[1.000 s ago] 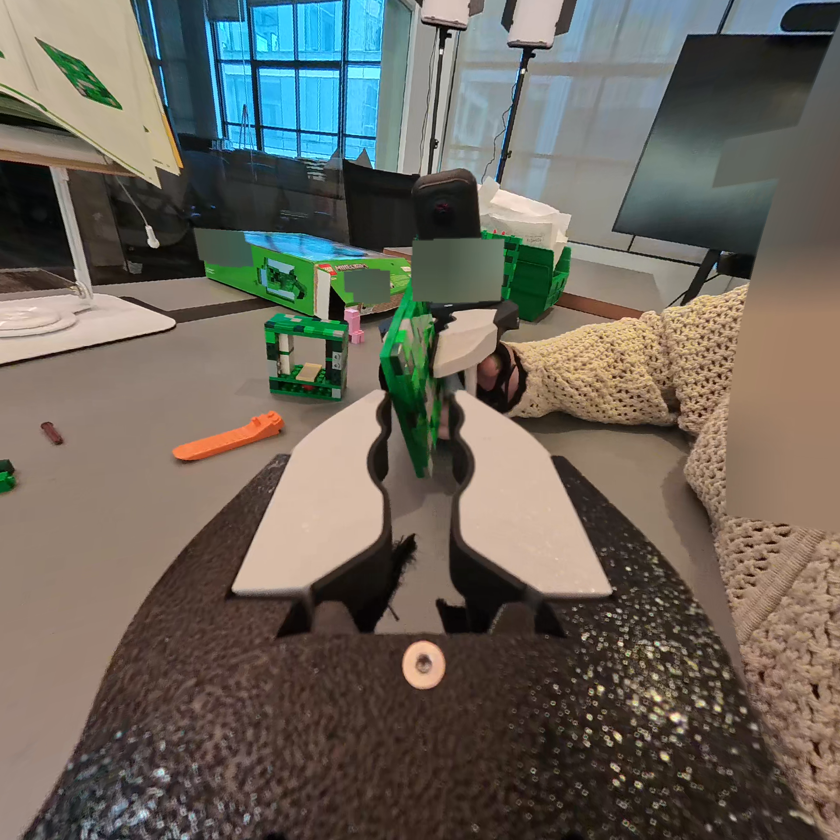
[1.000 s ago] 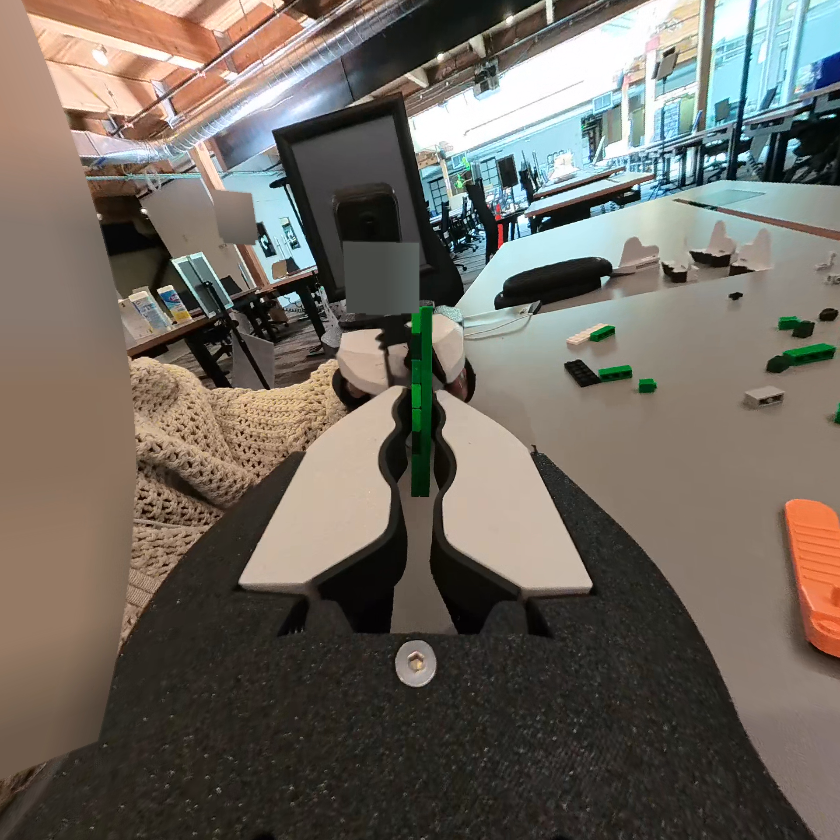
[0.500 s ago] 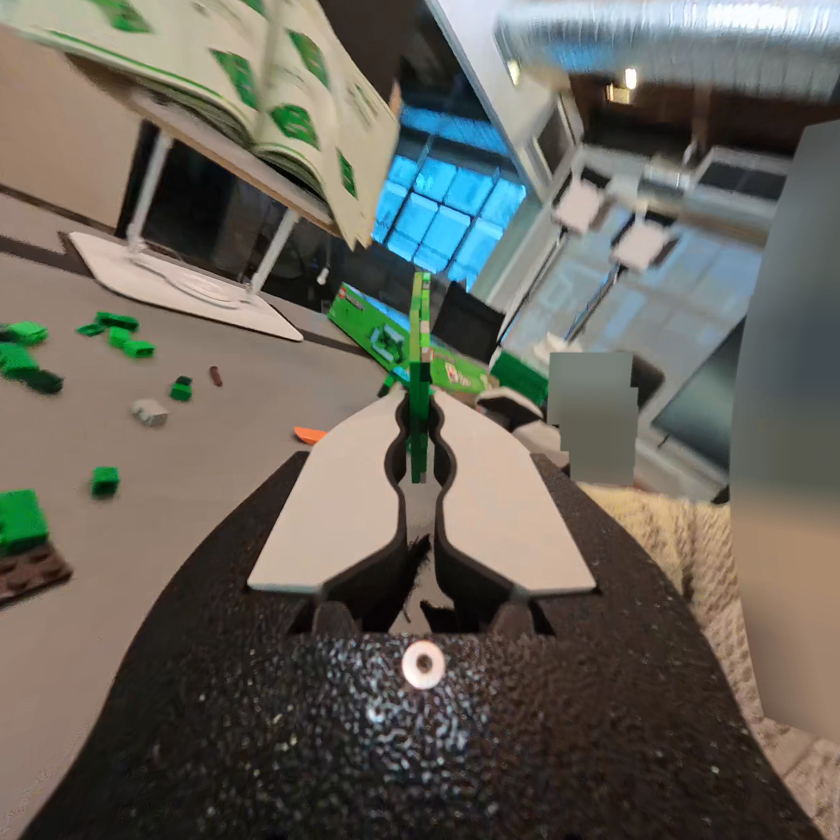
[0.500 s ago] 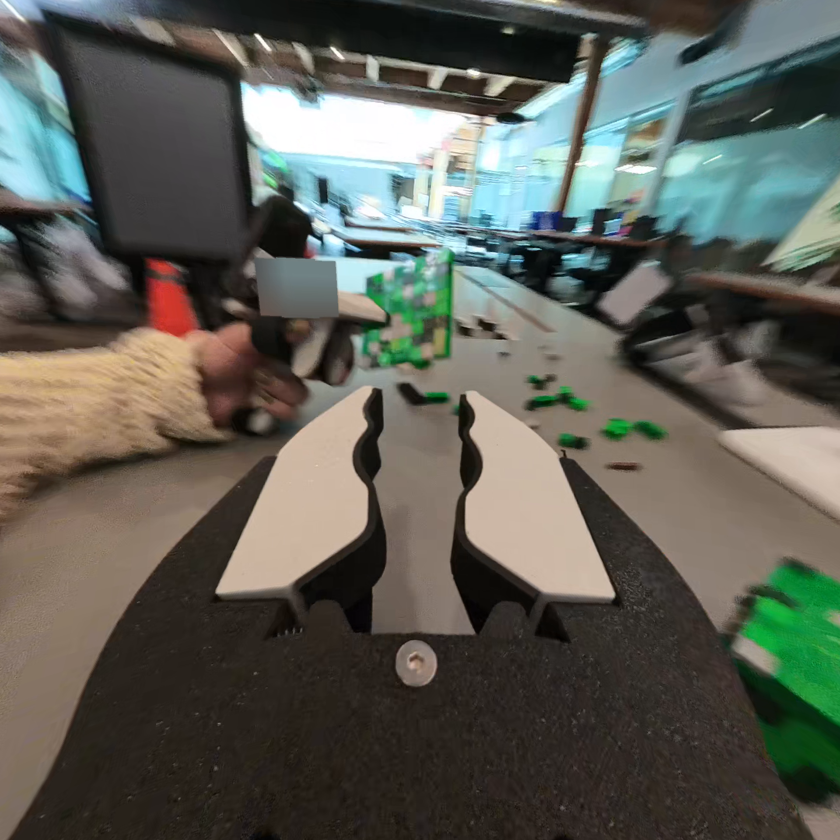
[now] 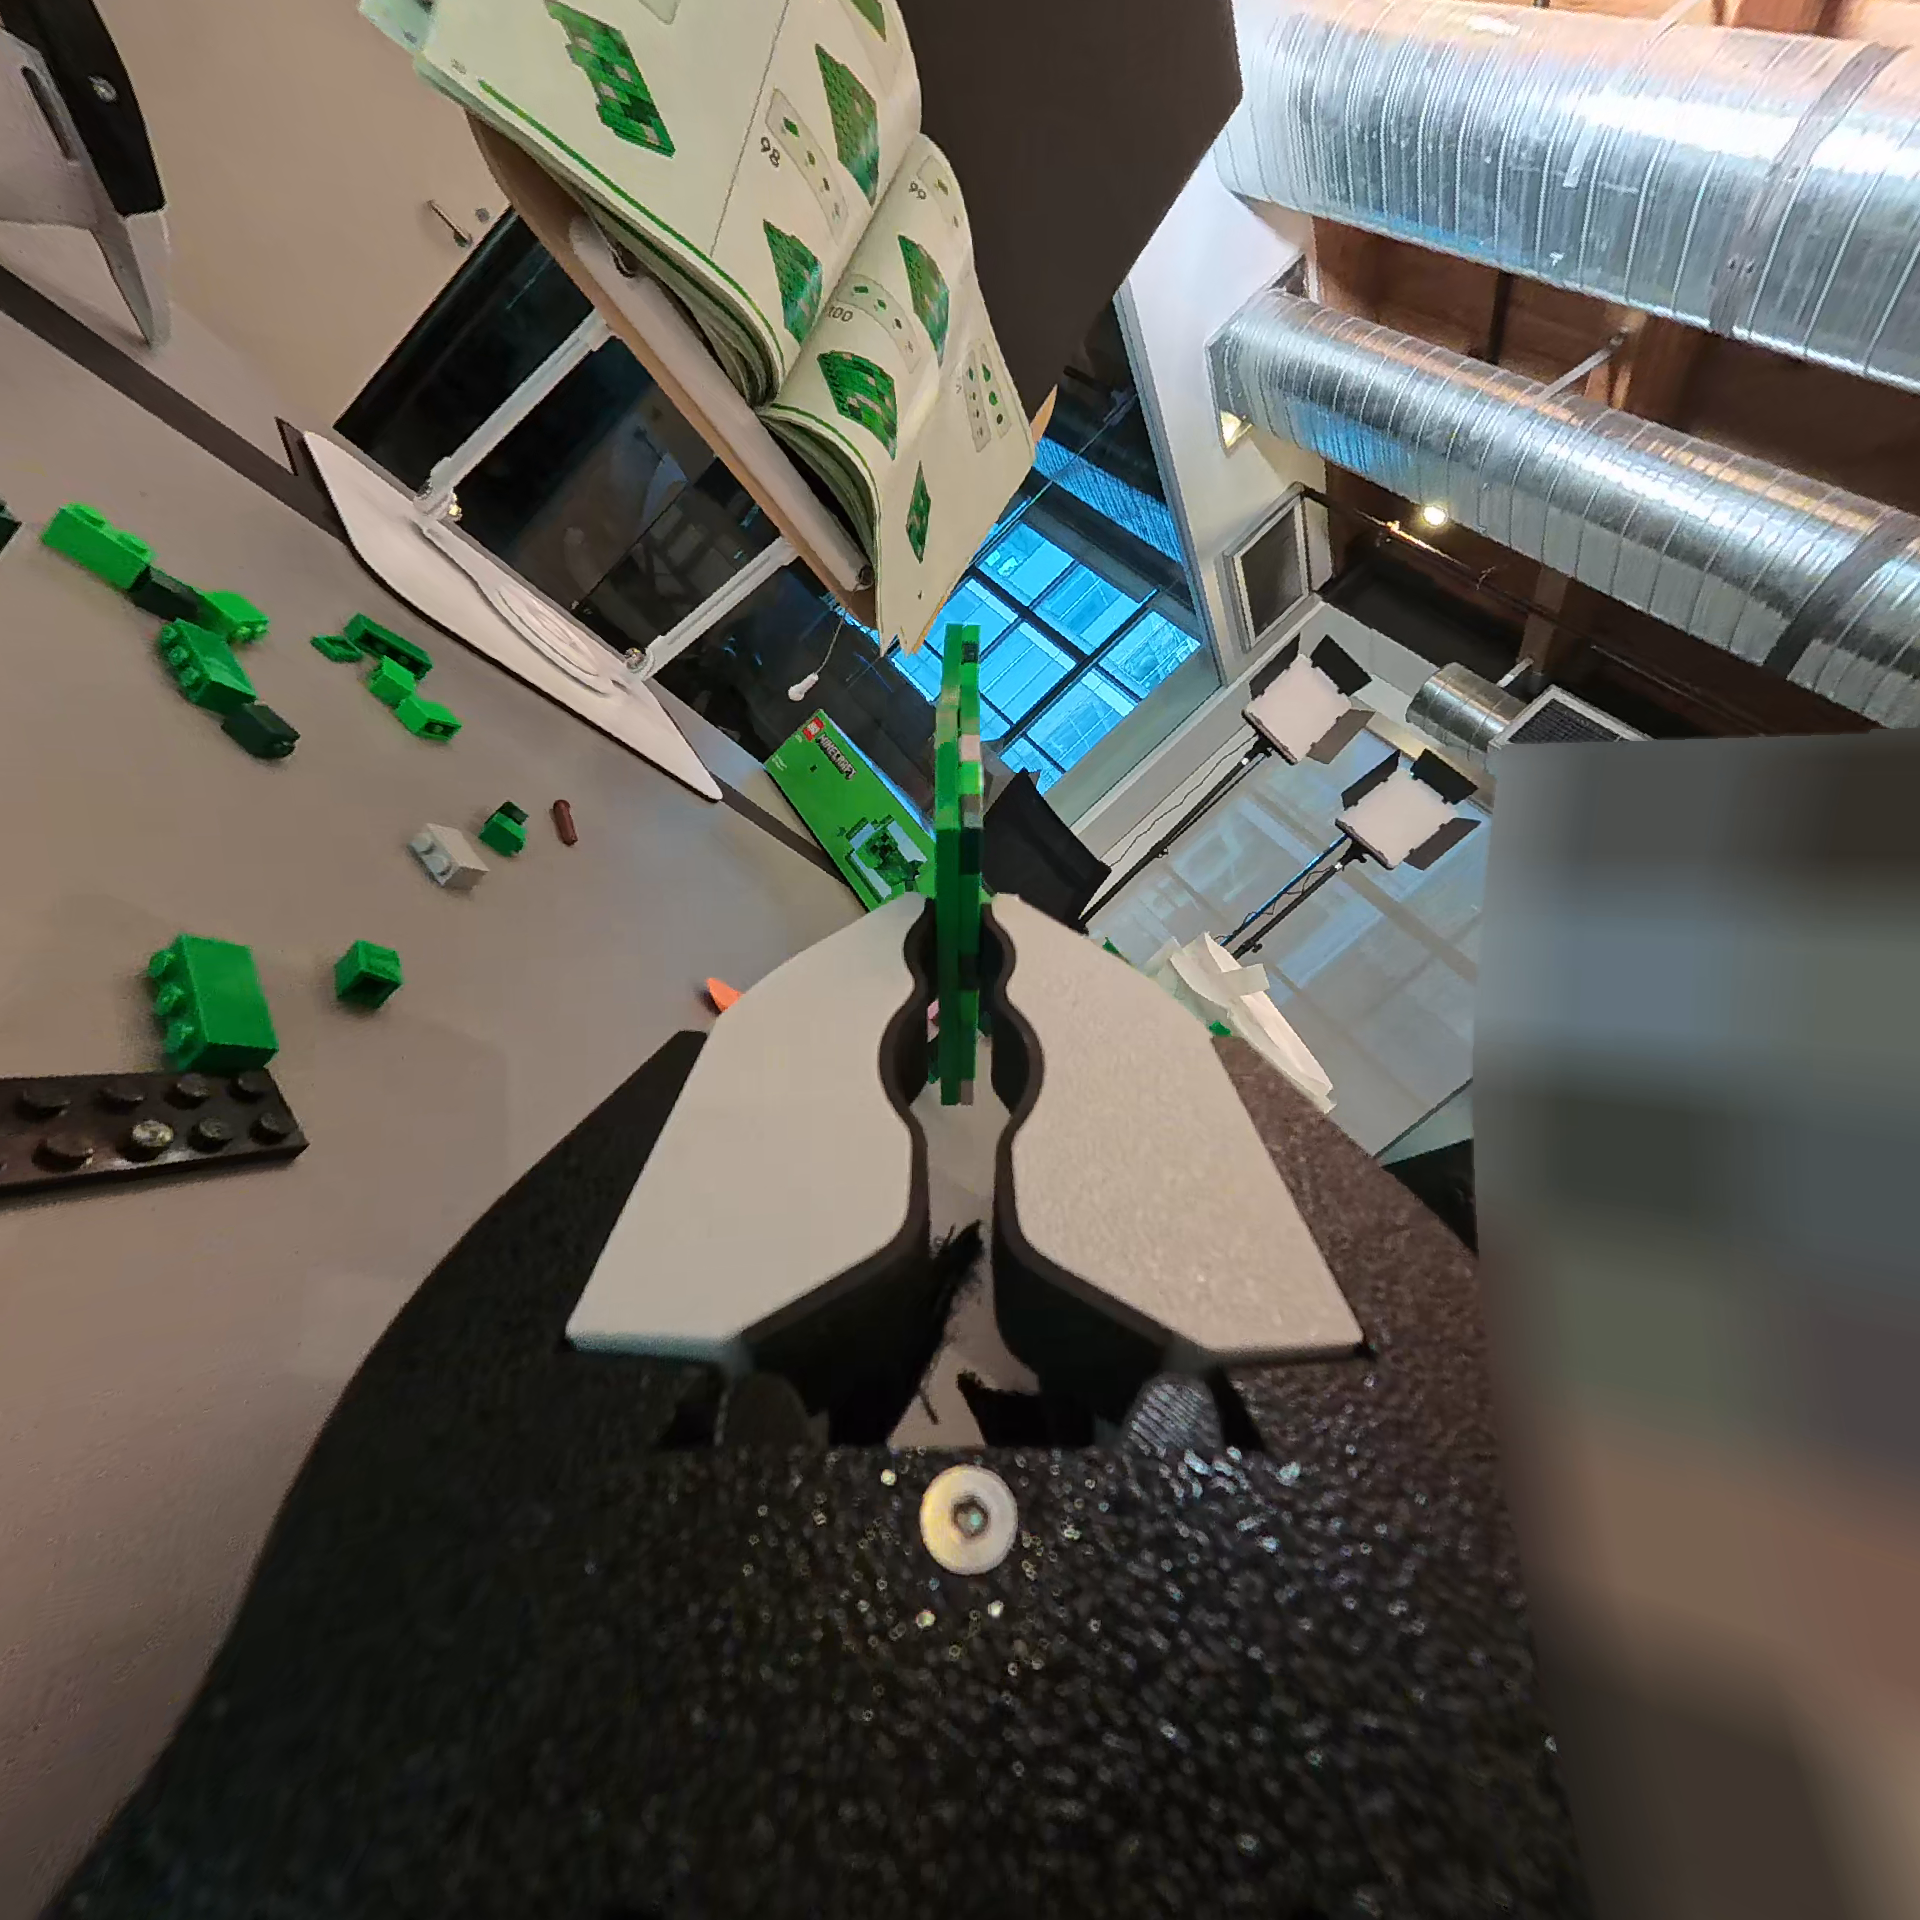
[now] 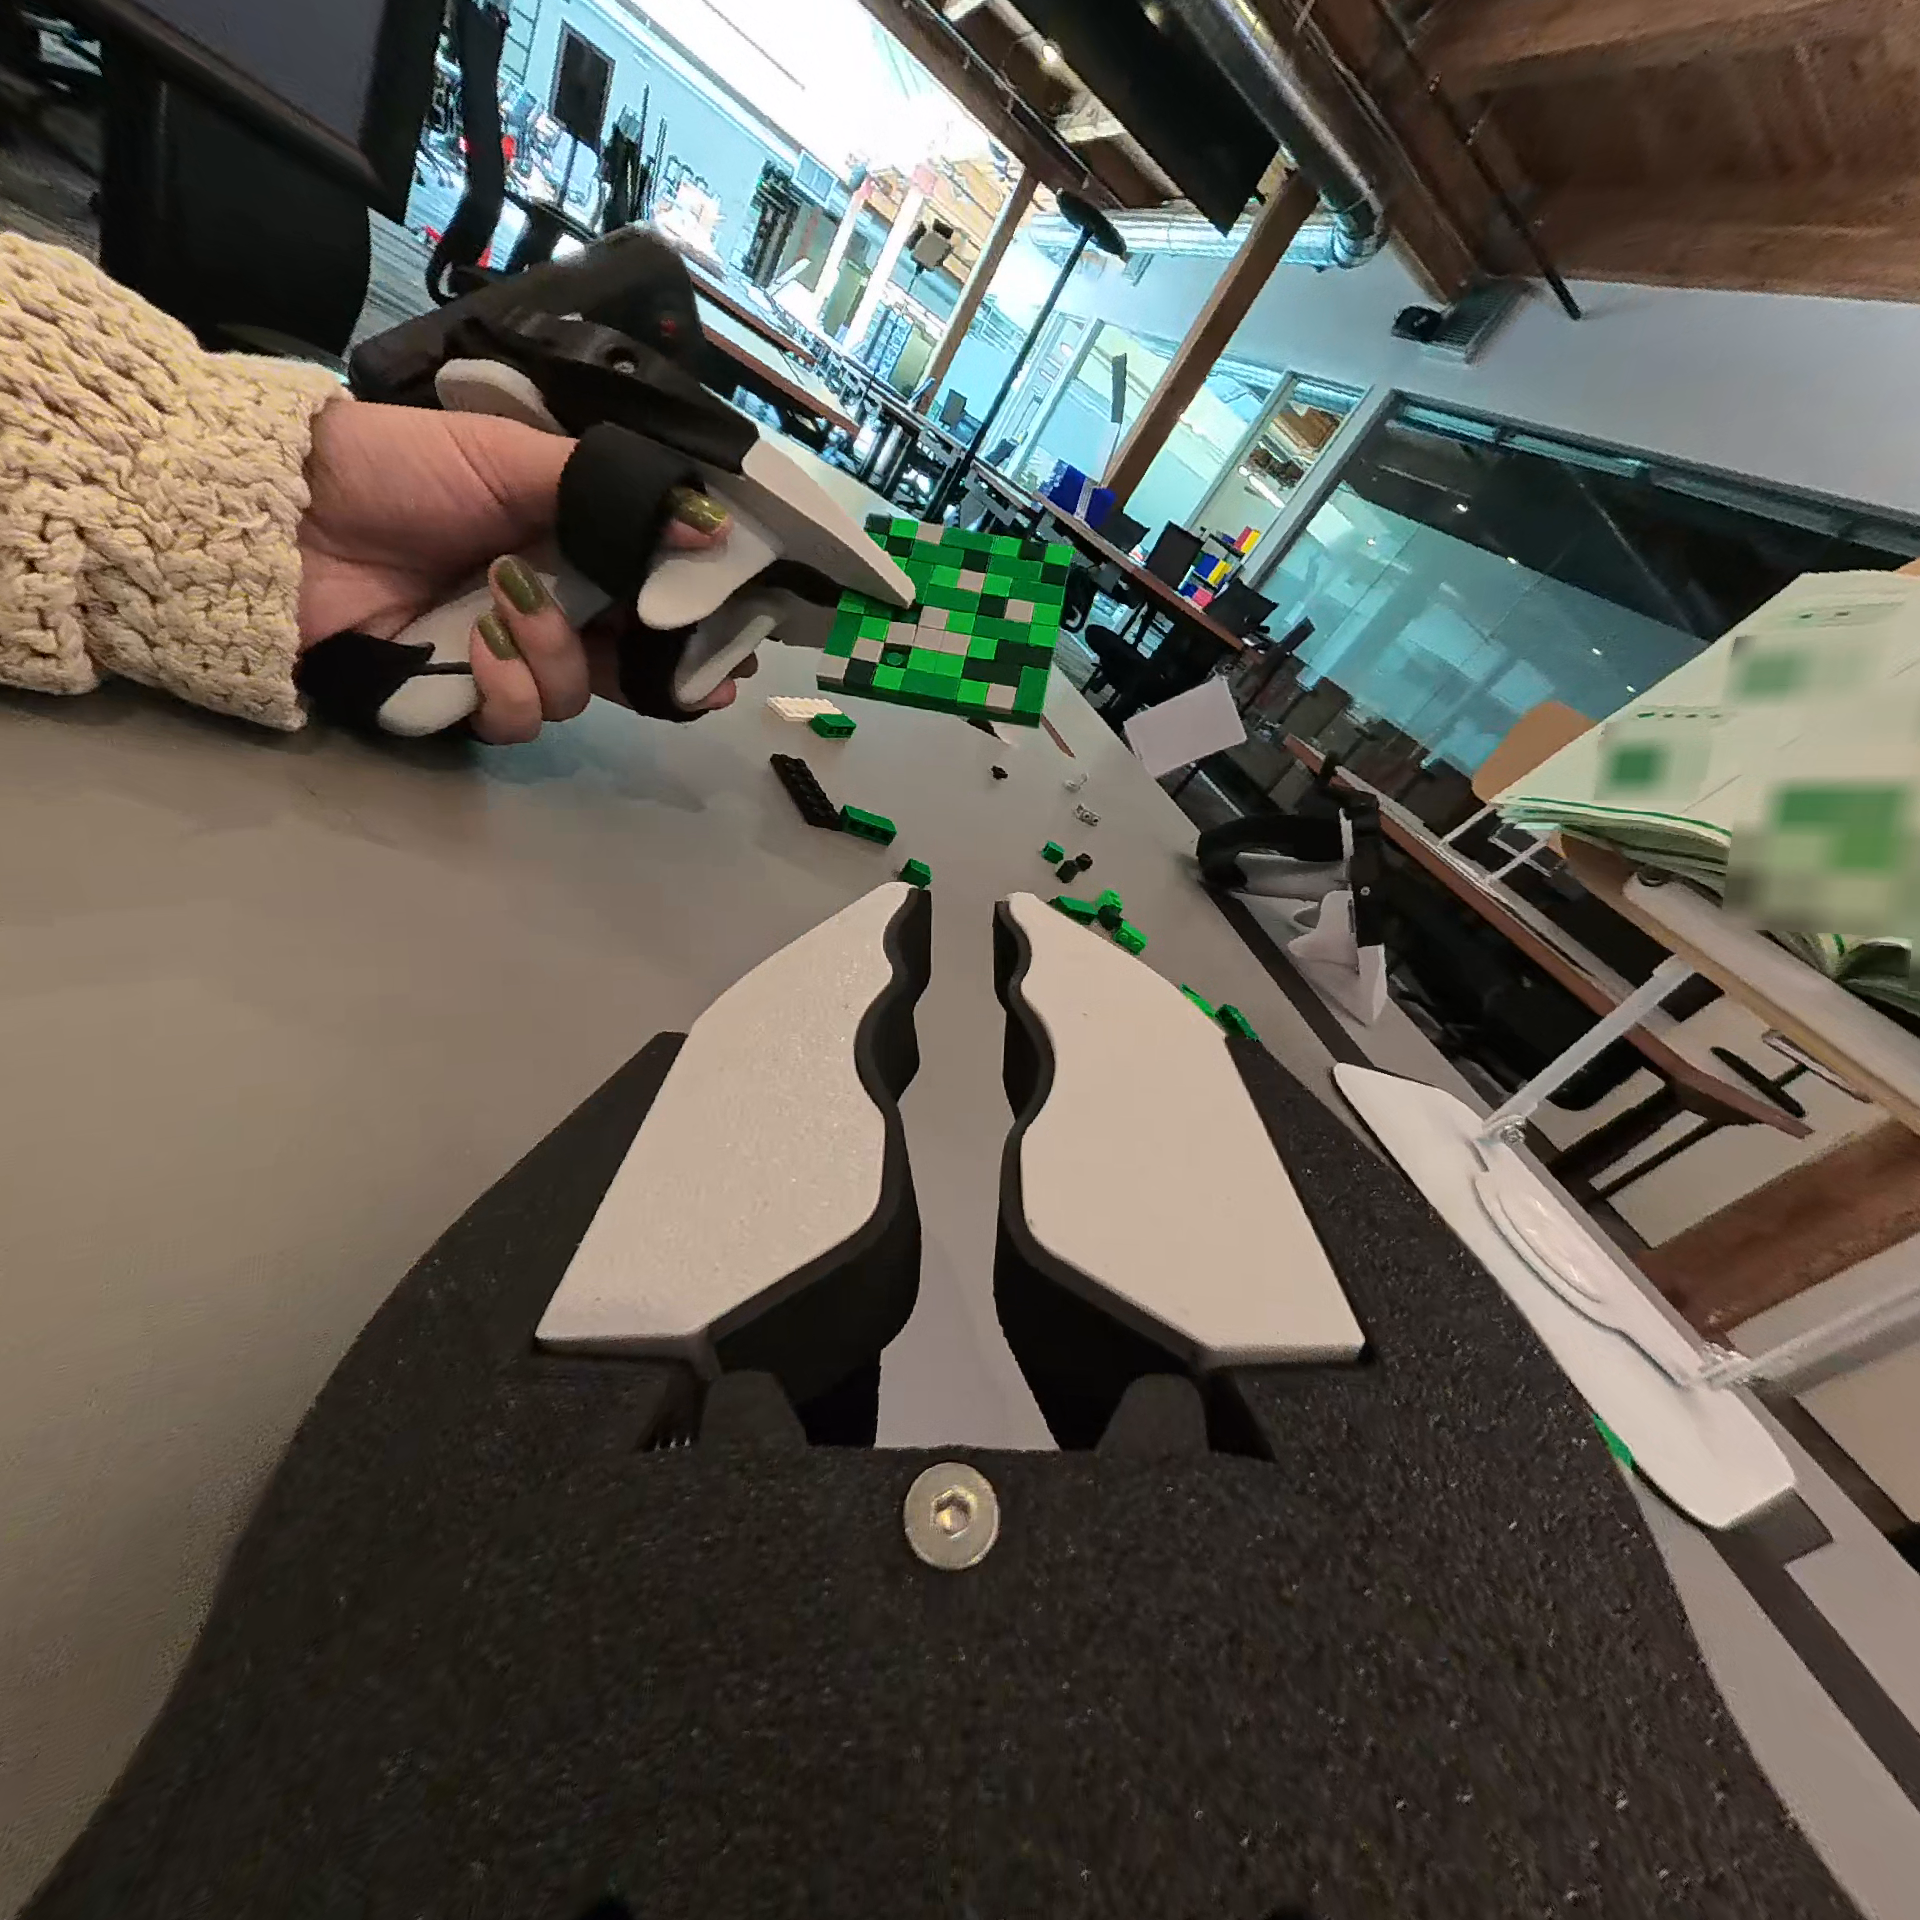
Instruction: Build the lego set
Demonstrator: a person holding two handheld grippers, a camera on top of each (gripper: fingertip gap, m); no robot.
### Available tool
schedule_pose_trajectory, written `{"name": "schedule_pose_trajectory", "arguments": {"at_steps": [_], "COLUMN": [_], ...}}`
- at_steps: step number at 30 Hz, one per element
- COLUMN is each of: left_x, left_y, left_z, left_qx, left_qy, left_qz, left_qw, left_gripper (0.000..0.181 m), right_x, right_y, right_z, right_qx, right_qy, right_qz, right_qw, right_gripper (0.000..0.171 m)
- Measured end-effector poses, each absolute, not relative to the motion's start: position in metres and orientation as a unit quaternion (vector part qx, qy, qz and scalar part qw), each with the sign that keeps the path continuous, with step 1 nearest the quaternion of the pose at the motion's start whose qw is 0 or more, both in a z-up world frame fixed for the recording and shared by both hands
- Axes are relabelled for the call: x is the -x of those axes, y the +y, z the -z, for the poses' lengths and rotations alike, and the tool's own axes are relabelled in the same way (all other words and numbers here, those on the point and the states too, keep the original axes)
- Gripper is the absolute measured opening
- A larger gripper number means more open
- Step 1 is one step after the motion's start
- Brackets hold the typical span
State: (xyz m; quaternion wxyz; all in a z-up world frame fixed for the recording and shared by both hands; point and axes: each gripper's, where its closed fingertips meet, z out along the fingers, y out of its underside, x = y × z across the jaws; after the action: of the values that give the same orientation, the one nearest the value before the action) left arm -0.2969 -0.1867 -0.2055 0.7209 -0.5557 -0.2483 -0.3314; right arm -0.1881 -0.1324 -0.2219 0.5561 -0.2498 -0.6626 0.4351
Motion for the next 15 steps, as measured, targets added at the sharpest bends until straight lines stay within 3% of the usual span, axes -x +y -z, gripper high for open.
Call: {"name": "schedule_pose_trajectory", "arguments": {"at_steps": [15], "left_x": [0.2994], "left_y": [-0.1848], "left_z": [0.211], "left_qx": [0.561], "left_qy": [-0.266], "left_qz": [0.344], "left_qw": [0.705], "left_gripper": [0.006], "right_x": [0.1822], "right_y": [-0.1387], "right_z": [0.2174], "right_qx": [0.222], "right_qy": [-0.66], "right_qz": [-0.44], "right_qw": [0.567], "right_gripper": [0.003]}}
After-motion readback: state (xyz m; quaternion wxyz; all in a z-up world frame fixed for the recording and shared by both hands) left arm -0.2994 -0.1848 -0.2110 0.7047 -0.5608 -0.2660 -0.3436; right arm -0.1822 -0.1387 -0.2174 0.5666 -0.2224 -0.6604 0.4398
